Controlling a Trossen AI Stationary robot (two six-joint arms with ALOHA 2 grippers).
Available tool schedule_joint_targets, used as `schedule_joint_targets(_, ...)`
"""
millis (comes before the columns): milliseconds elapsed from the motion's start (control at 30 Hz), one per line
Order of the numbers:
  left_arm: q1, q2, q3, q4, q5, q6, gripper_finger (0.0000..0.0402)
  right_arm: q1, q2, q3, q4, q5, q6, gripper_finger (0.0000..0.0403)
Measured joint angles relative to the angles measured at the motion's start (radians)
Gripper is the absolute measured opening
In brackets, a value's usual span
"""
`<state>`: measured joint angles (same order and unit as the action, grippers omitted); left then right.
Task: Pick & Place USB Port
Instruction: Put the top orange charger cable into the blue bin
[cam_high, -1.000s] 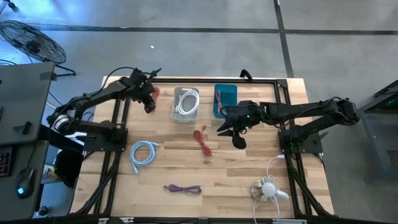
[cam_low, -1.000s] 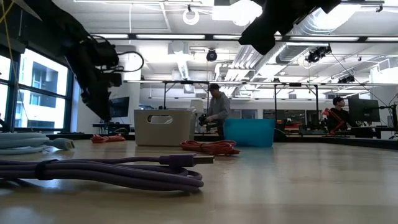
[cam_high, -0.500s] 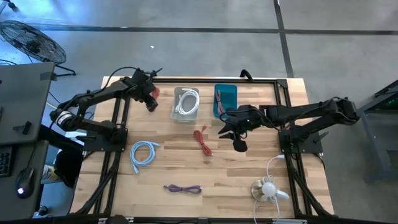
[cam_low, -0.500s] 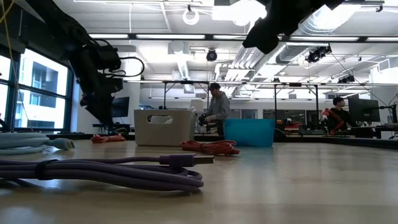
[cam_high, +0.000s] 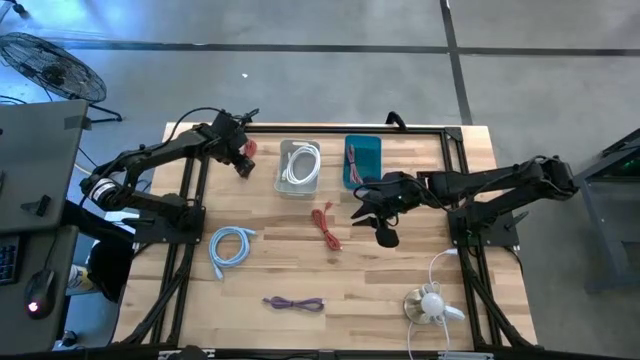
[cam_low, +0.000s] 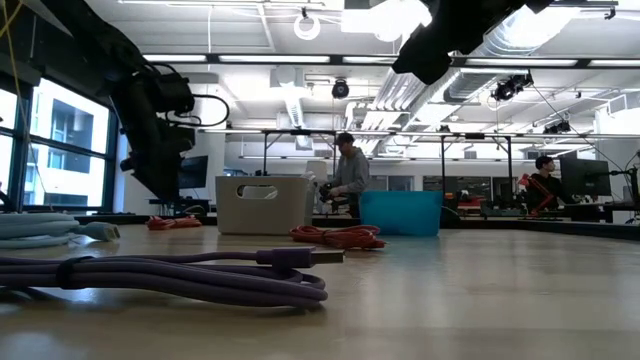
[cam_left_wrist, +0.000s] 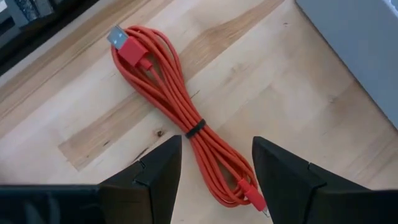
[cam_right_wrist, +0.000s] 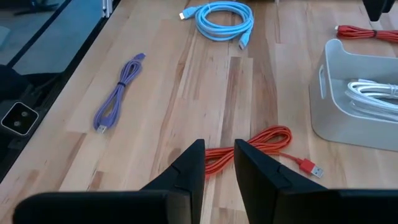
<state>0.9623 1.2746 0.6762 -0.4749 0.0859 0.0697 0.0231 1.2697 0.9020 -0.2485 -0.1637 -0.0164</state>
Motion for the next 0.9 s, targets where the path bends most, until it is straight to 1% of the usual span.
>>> schedule_joint_targets(400,0.000,0.139,0.000,0.029,-0.011,-0.026,0.0193,0.013,0.000,0.000,-0.002,0.001,0.011,0.0078)
schedule_joint_targets(600,-0.008,0.162,0.012,0.032,-0.021,-0.038,0.0193,0.013,0.000,0.000,-0.004,0.002,0.010,0.0078)
schedule_joint_targets(667,-0.008,0.162,0.013,0.038,-0.024,-0.033,0.0187,0.013,0.000,0.000,-0.004,0.005,0.010,0.0078)
schedule_joint_targets(733,-0.008,0.162,0.013,0.030,-0.021,-0.024,0.0163,0.013,0.000,0.000,-0.005,0.005,0.010,0.0078)
schedule_joint_targets(767,-0.008,0.162,0.013,0.028,-0.019,-0.019,0.0142,0.013,0.000,0.000,-0.005,0.006,0.011,0.0078)
schedule_joint_targets(800,-0.008,0.162,0.013,0.026,-0.018,-0.010,0.0116,0.013,0.000,0.000,-0.005,0.009,0.012,0.0078)
schedule_joint_targets(867,-0.007,0.161,0.014,0.016,-0.016,0.022,0.0045,0.013,0.000,0.000,-0.006,0.009,0.015,0.0078)
schedule_joint_targets(900,-0.007,0.161,0.014,0.007,-0.016,0.038,0.0024,0.014,0.000,0.000,-0.008,0.009,0.015,0.0078)
